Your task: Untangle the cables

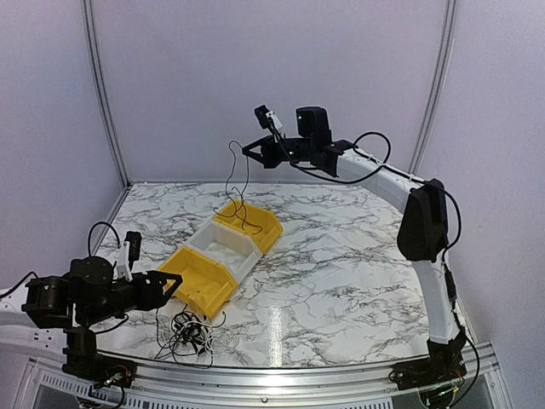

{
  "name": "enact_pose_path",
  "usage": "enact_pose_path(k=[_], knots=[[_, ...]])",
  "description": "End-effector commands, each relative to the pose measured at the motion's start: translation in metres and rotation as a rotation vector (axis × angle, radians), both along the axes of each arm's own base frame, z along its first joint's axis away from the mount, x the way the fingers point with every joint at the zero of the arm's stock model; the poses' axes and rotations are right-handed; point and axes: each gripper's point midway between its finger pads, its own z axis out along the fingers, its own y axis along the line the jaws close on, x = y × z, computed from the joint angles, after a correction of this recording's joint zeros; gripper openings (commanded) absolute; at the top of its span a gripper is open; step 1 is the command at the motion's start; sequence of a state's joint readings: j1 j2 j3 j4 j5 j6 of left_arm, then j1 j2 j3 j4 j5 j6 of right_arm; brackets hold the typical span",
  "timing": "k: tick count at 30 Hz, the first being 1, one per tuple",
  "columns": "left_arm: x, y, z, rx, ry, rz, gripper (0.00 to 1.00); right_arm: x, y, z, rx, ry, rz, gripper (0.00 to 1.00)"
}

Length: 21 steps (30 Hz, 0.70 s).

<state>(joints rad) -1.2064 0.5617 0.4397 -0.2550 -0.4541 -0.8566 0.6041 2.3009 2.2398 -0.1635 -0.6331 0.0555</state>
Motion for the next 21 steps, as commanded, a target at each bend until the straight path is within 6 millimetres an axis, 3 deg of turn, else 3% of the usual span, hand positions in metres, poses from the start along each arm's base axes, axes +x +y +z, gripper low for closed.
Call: enact_pose_path(k=[1,10,16,21], knots=[[0.001,0.000,-0.005,0.009,0.005,0.014,0.64,0.017,-0.015,-0.009,-0.021,0.003,-0.053,0.00],[0.001,0.000,-0.010,0.012,0.013,0.016,0.64,0.024,-0.027,-0.036,-0.091,-0.005,-0.050,0.00],[0.000,0.001,-0.011,0.004,0.012,0.013,0.64,0.005,-0.032,-0.050,-0.125,0.037,0.001,0.00],[0.000,0.003,-0.013,0.007,0.007,0.017,0.64,-0.017,-0.029,-0.086,-0.197,0.086,0.050,0.00]])
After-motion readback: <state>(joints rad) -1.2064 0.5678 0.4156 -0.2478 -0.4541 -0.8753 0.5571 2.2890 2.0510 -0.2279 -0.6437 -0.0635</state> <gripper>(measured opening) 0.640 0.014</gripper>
